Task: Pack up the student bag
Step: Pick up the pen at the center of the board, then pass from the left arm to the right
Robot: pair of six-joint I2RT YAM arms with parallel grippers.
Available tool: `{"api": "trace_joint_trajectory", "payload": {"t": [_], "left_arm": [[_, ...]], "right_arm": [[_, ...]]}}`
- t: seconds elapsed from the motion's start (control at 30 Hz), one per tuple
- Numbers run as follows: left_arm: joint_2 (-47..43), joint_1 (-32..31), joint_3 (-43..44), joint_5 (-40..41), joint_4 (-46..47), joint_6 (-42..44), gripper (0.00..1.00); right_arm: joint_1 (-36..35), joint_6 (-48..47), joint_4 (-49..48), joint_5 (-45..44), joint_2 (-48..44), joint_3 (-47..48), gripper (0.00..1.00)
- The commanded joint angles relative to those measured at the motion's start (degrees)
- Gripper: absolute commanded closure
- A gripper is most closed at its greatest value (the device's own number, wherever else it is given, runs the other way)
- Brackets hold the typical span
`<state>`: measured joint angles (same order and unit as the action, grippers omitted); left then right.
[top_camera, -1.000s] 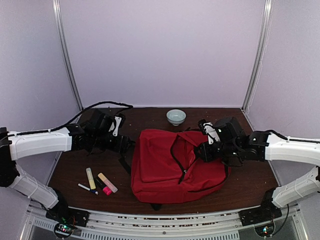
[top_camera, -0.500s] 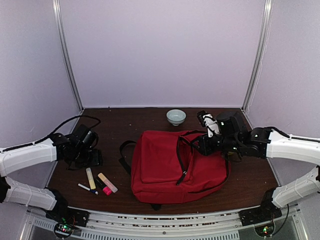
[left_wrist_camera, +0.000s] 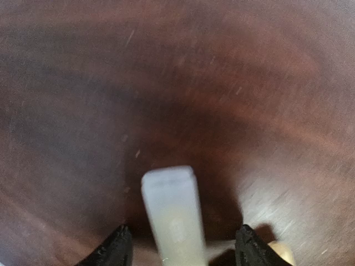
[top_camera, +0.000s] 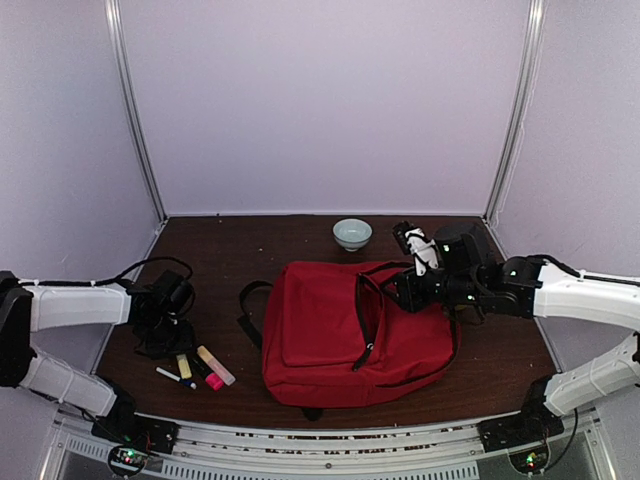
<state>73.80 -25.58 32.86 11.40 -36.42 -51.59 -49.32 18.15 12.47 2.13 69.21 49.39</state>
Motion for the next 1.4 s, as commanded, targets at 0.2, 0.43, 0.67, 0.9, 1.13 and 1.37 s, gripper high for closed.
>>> {"api": "trace_joint_trajectory", "payload": {"t": [0.2, 0.43, 0.67, 0.9, 1.13, 1.37], "left_arm": [[9.6, 1.4, -4.8, -9.1, 13.4, -2.6, 0.72], [7.8, 1.4, -3.0, -6.0, 11.3, -2.4, 0.98], [-1.6, 1.2, 2.0, 0.0, 4.7, -0.9, 1.0], [-14.8, -5.7, 16.0, 6.3, -0.7, 5.5, 1.0], [-17.5, -22.1, 28.5, 8.5, 16.2, 17.3, 1.0], [-11.5, -31.7, 31.2, -7.4, 43.1, 27.8, 1.0]], "right_arm": [[0.1, -1.7, 0.0, -1.5, -2.5, 0.2, 0.65], [0.0, -1.9, 0.4, -1.5, -2.4, 0.7, 0.65], [0.1, -3.1, 1.3, -0.5, -4.5, 1.5, 0.65], [0.0, -8.4, -5.9, 19.3, -7.6, 2.1, 0.63], [-1.7, -0.8, -26.8, 35.9, -3.1, 4.1, 0.61], [-3.4, 9.6, -42.7, 46.2, 6.2, 10.9, 0.2]]}}
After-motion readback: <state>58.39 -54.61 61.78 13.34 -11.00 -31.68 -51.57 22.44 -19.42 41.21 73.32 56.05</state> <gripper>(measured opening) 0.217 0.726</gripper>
